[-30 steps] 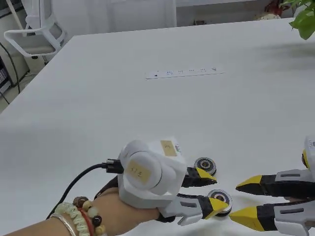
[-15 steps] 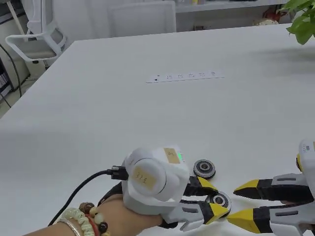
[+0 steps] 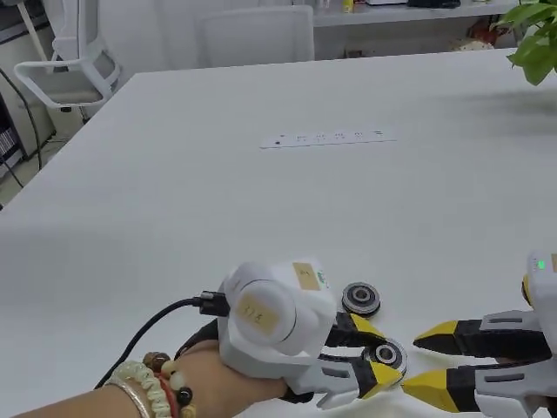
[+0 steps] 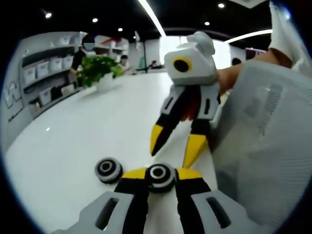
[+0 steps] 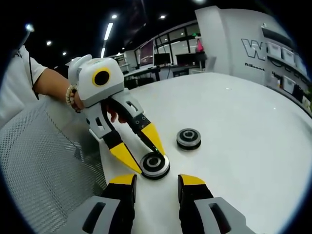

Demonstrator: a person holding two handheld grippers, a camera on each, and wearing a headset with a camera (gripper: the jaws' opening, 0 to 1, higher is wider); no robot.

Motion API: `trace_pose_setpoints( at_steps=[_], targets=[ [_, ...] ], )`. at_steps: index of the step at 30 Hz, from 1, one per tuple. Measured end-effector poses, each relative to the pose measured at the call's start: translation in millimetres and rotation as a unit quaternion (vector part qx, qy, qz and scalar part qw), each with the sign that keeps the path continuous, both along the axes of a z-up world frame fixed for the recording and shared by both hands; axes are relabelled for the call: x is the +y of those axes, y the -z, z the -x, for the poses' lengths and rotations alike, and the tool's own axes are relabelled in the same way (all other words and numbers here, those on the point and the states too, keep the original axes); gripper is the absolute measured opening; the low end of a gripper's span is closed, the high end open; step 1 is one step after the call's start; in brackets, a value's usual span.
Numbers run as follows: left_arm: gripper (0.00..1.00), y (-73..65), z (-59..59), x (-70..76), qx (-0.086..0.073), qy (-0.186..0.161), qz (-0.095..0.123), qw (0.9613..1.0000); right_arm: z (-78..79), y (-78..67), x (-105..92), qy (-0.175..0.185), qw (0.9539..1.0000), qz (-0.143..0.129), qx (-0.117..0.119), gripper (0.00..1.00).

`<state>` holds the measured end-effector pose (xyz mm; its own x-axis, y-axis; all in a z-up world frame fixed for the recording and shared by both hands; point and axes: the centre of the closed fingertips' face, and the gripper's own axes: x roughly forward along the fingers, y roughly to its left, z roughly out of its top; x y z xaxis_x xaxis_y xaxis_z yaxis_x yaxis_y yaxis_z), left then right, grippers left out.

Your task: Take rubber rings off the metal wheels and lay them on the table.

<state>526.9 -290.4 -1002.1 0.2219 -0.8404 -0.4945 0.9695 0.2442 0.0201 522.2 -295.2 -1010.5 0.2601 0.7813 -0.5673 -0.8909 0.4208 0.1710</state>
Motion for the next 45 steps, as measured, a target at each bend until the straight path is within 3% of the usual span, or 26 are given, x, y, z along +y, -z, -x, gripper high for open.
trace_pose_setpoints(
  at_steps=[20,24,27,32,35,37,45],
  targets=[
    [0.27,0.0,-3.2,2.9,-0.011,-0.004,-0.008,0.9999,5.6,3.9,4.6,-0.006,0.9999,0.016,0.003,0.31],
    [0.23,-8.8,-8.5,3.0,-0.002,-0.019,0.014,0.9997,5.8,4.5,6.1,-0.007,0.9998,0.018,0.003,0.30],
    [0.22,-10.5,-8.9,1.3,-0.005,-0.019,0.019,0.9996,5.1,3.6,7.1,-0.005,0.9999,0.014,0.004,0.30],
    [0.19,1.3,-6.1,2.1,-0.008,-0.010,-0.004,0.9999,1.9,2.7,10.0,-0.003,0.9999,0.010,0.004,0.28],
    [0.18,-0.9,-5.2,2.9,-0.009,-0.007,-0.001,0.9999,0.0,4.0,11.2,-0.005,0.9999,0.011,0.004,0.28],
    [0.17,-1.1,-6.8,3.3,-0.026,0.000,-0.008,0.9996,-0.8,4.8,11.6,-0.006,0.9999,0.013,0.003,0.27],
    [0.14,0.1,-7.1,5.0,-0.024,0.004,-0.013,0.9996,-3.4,5.2,11.5,-0.013,0.9997,0.018,-0.007,0.23]
  ],
)
